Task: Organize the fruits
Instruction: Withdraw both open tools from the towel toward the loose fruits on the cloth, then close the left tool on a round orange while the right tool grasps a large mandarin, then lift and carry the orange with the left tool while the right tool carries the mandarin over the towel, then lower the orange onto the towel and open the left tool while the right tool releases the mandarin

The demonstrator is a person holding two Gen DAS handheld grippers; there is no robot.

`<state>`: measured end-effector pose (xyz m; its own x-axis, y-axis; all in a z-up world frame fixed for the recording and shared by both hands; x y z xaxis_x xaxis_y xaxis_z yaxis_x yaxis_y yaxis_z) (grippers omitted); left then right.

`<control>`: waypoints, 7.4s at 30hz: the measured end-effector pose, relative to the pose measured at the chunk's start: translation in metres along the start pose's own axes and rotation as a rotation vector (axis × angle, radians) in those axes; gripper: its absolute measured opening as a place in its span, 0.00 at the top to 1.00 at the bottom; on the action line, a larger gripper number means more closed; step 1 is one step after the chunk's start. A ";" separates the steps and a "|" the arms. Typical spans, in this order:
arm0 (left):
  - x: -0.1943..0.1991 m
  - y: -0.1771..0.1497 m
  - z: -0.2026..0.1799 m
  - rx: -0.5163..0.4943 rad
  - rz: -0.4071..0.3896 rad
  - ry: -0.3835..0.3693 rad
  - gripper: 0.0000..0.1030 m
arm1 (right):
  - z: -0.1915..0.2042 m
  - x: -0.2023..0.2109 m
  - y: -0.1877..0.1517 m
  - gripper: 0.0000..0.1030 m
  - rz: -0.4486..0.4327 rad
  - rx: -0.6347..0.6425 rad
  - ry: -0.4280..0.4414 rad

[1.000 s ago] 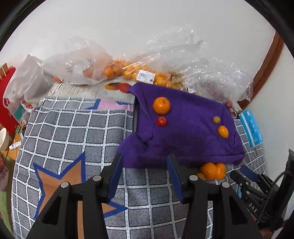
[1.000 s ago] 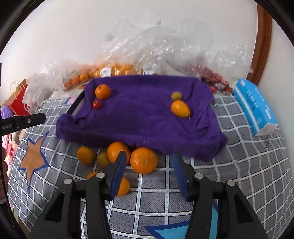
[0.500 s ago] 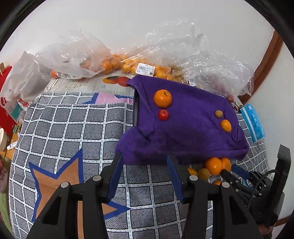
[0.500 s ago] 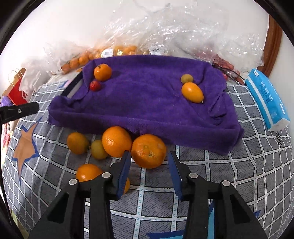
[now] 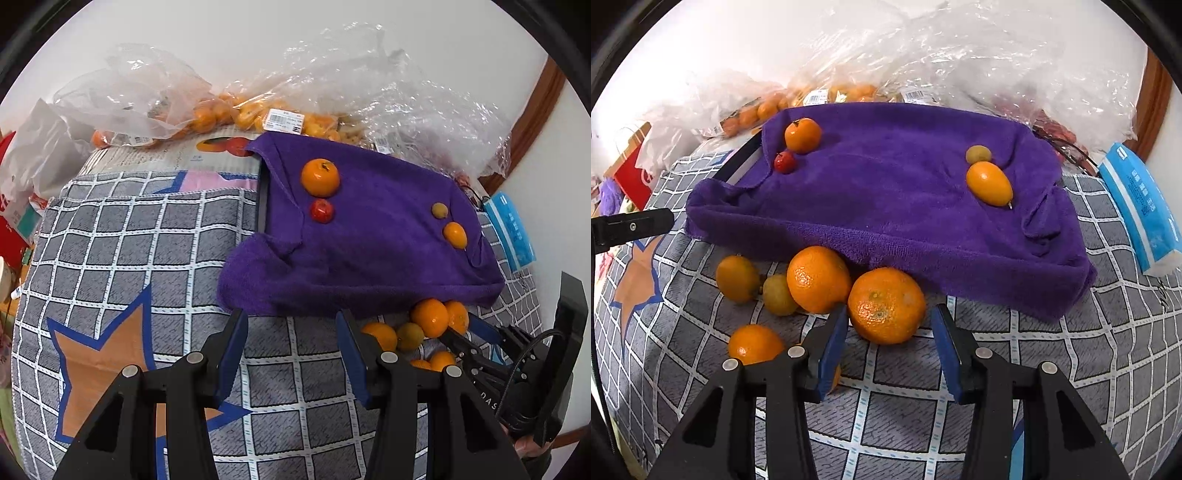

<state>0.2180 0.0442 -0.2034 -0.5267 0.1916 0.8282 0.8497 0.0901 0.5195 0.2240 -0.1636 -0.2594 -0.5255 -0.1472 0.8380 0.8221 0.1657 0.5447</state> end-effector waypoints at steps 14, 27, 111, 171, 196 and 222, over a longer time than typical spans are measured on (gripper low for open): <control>-0.027 -0.020 -0.047 -0.078 0.067 -0.067 0.54 | -0.031 0.019 -0.027 0.59 0.008 -0.058 -0.042; -0.045 -0.025 -0.066 -0.122 0.105 -0.125 0.54 | -0.035 0.002 -0.017 0.57 0.019 -0.046 -0.050; 0.082 0.039 -0.051 -0.064 -0.157 -0.135 0.68 | -0.032 0.142 0.064 0.59 -0.264 -0.136 -0.133; 0.007 0.074 -0.024 0.003 -0.080 -0.106 0.68 | -0.058 0.049 0.087 0.59 -0.138 -0.136 -0.132; -0.072 0.054 -0.032 -0.024 0.095 -0.101 0.68 | -0.076 -0.027 0.066 0.59 0.009 -0.157 -0.137; -0.085 0.046 -0.034 -0.036 0.139 -0.076 0.67 | -0.074 -0.011 0.068 0.43 -0.025 -0.147 -0.144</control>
<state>0.3013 -0.0014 -0.2431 -0.3996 0.2734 0.8750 0.9120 0.0224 0.4095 0.3018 -0.2227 -0.2345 -0.5636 -0.0069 0.8260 0.8259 0.0176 0.5636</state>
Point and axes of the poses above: each gripper's, at about its wrist camera, not at the fingertips, and x roughly against the way its jaws point, z to its left, y to its top, the point moved 10 cm from there along -x, roughly the way its jaws point, and after that the axes turned 2 degrees about -y, right-handed, at the moved point
